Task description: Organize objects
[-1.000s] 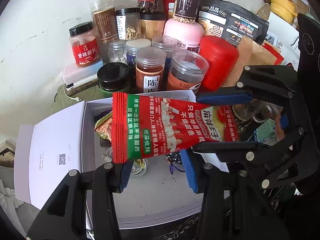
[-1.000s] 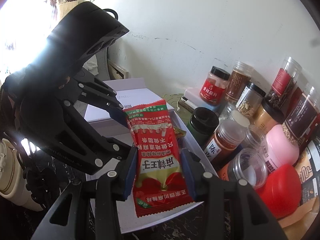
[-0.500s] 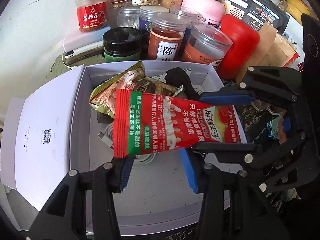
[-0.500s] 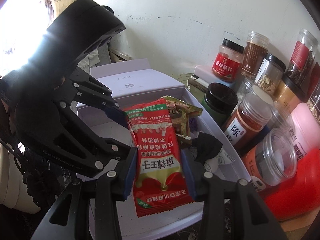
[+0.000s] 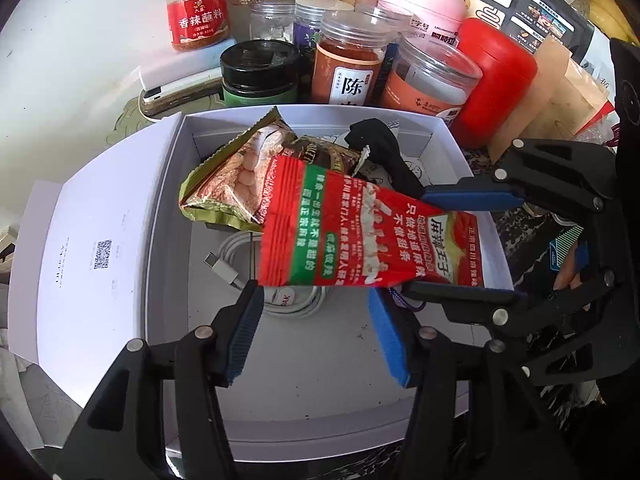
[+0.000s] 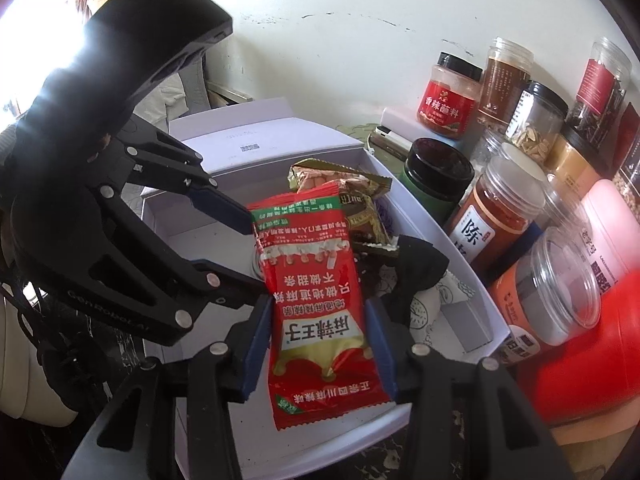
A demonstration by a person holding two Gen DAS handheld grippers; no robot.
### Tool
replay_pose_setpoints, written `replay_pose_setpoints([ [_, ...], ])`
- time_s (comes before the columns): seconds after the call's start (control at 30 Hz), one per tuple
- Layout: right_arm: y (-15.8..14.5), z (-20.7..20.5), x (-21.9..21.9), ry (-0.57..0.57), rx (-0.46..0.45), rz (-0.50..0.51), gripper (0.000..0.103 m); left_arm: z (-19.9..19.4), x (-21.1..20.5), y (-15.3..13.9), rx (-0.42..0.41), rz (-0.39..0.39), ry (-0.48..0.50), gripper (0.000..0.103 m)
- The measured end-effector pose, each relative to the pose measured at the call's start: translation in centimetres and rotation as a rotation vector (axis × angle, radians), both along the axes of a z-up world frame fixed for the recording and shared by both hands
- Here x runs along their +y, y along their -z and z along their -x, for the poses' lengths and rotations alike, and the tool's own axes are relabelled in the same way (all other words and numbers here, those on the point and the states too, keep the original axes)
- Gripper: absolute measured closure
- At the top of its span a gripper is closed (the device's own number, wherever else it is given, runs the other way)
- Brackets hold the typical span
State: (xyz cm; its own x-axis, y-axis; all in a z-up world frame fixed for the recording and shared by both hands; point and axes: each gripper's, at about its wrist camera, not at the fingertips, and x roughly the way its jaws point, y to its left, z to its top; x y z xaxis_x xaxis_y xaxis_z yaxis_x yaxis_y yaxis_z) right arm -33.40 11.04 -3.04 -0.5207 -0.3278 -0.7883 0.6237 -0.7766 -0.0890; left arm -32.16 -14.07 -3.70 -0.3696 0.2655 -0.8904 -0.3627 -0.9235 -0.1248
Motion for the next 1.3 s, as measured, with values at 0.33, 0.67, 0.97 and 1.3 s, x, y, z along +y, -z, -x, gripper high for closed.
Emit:
replay_pose_setpoints([
  [0.33, -1.7, -0.5, 0.1, 0.023, 0.021, 0.002, 0.044, -0.1, -1.9, -3.5, 0.022, -0.035, -0.094, 0.034],
  [0.67, -4.9, -1.5, 1.2, 0.098, 0.078, 0.007, 0.041, -1.3, -1.8, -7.0, 0.062, -0.033, -0.120, 0.034],
  [0.97, -8.9, -3.6, 2.2, 0.136, 0.153, 0.033, 0.039, -3.9, -1.1, -12.3, 0.154, -0.016, -0.127, 0.034],
  [1.3, -13.1, -7.2, 4.0, 0.183, 0.247, 0.050, 0.038, -7.5, 0.8, -17.2, 0.246, 0.031, -0.136, 0.033],
])
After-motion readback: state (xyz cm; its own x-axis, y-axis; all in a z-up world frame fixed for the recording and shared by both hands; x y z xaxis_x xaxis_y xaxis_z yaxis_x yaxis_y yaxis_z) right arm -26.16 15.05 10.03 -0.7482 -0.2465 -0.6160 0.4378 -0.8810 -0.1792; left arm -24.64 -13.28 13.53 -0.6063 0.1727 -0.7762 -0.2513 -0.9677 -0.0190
